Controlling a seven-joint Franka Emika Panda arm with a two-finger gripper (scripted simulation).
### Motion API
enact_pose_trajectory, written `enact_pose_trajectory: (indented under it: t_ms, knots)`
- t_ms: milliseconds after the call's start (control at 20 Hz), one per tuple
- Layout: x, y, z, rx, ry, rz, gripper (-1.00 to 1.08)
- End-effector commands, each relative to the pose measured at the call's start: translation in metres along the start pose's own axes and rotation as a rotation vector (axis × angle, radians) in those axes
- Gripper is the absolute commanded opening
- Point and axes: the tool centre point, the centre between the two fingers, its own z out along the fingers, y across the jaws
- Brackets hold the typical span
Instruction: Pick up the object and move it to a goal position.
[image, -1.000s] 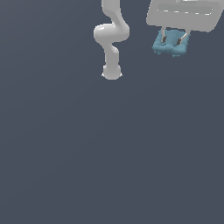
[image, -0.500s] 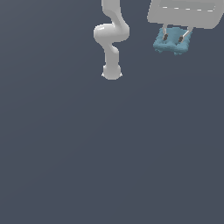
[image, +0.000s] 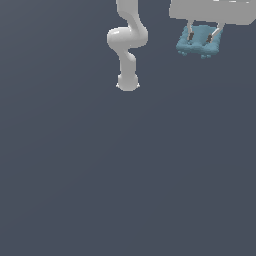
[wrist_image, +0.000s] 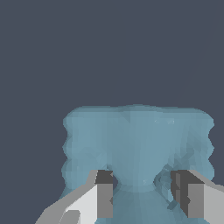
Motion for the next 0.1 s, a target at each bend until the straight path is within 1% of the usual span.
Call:
enact_pose_trajectory:
  t_ms: [0,50]
  knots:
    - [0.0007,-0.0004,-0.0012,0.0,0.0,0.0,-1.0]
    - [0.0006,-0.0006,-0.001,0.0,0.0,0.0,-1.0]
